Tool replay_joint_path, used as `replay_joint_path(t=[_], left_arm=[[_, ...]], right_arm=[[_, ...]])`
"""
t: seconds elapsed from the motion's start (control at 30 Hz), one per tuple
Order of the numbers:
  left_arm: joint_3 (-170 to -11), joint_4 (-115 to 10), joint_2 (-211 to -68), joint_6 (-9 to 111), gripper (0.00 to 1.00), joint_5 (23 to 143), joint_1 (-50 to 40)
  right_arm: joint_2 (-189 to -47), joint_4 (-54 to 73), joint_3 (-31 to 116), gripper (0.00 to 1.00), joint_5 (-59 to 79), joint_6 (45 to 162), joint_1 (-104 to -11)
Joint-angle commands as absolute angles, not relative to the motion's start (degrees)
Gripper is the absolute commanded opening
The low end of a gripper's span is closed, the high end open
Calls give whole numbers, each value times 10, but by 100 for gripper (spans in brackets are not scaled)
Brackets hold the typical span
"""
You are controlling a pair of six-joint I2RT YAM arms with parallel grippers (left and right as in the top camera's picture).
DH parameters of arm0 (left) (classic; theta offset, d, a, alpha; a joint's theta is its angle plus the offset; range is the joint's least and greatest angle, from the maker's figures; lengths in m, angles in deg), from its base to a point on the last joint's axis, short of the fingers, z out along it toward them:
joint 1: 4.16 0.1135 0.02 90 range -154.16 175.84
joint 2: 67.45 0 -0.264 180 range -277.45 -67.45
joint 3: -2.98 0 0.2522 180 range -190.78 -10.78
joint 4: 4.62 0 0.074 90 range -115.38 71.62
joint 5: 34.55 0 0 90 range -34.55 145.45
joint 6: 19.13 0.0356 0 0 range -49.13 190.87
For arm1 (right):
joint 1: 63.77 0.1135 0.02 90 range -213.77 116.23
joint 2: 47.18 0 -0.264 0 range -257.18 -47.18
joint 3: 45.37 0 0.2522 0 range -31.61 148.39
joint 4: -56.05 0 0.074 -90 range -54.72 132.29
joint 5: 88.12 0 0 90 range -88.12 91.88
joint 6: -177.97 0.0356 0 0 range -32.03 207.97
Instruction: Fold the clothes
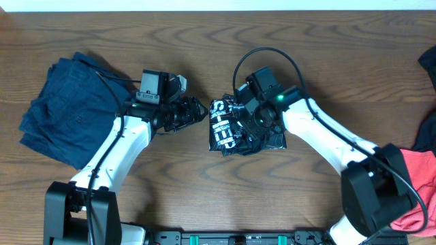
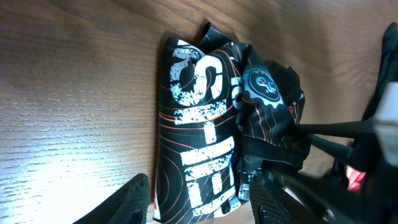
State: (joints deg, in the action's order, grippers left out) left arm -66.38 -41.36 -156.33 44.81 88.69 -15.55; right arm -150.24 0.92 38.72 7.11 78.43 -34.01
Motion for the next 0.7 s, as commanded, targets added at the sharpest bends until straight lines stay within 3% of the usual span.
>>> replay_joint_path(t=[0.0,0.03,0.07,0.13,0.23,0.3,0.5,0.67], left_arm=[[-655,-417,-1569,458,53,873,-157],[-655,-417,-1569,458,54,873,-157],[-655,-417,-1569,458,53,873,-157],[-655,-420,-1569,458,54,873,-157],[-655,-424,-1569,458,53,873,-157],[-655,-426,-1569,458,54,873,-157],[-655,-428,-1569,458,54,873,-157],[-655,-428,-1569,458,54,873,-157]], right_arm=[[-1515,19,389,16,16,826,-346],[-1516,24,389,6,-15,869,-350],[-1515,28,389,1,-51,915,-355],[-1510,29,389,3,-132,1025,-368],[-1508,29,389,6,-153,1093,-394],[-1508,20,389,19,-153,1115,-415],[-1509,-4,389,46,-140,1151,-464],[-1485,-6,390,46,-55,1076,-474]])
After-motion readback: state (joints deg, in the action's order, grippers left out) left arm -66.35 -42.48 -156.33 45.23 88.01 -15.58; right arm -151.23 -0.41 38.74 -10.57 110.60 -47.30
